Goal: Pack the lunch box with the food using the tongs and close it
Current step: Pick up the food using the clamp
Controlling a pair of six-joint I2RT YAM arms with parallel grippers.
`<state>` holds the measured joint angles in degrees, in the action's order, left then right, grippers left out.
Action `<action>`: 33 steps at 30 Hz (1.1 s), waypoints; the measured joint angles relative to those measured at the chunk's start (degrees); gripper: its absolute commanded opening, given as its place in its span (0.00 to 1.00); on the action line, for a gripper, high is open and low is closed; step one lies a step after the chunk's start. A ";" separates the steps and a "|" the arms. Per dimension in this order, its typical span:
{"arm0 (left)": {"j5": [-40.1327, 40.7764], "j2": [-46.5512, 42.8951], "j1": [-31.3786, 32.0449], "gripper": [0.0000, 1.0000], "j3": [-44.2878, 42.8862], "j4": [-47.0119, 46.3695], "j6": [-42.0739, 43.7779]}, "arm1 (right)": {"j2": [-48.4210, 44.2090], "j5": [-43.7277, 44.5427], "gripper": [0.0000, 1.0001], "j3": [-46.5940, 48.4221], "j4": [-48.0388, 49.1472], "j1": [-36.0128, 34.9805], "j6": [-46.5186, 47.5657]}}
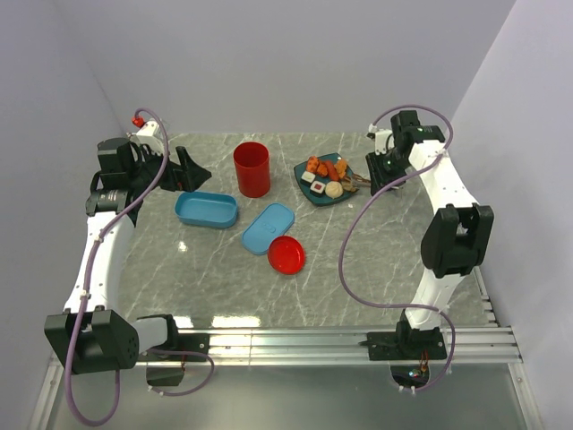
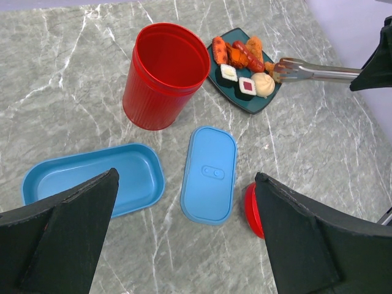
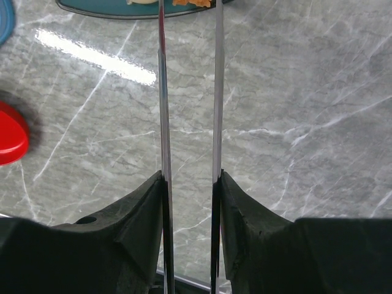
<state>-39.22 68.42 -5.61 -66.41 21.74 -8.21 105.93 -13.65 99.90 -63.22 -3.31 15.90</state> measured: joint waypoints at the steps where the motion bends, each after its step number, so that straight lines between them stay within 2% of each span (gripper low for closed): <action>1: 0.02 0.00 0.00 0.99 0.00 0.00 0.00 | -0.04 -0.17 0.30 0.28 -0.13 0.09 0.00; 9: 0.02 0.00 0.00 0.99 -0.02 0.07 -0.02 | -2.25 -2.10 0.29 1.57 -0.52 0.26 -0.07; 16: 0.02 0.04 0.00 1.00 -0.02 0.07 -0.04 | -3.50 -3.65 0.23 2.91 -0.39 0.26 -0.59; 33: 0.04 0.04 0.00 1.00 -0.02 -0.09 -0.28 | -3.74 -8.22 0.22 6.75 0.90 0.31 -2.21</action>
<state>-39.18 68.47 -5.61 -66.43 21.65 -8.49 102.19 -21.87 106.65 -62.33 -3.01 13.69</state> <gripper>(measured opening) 0.995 0.431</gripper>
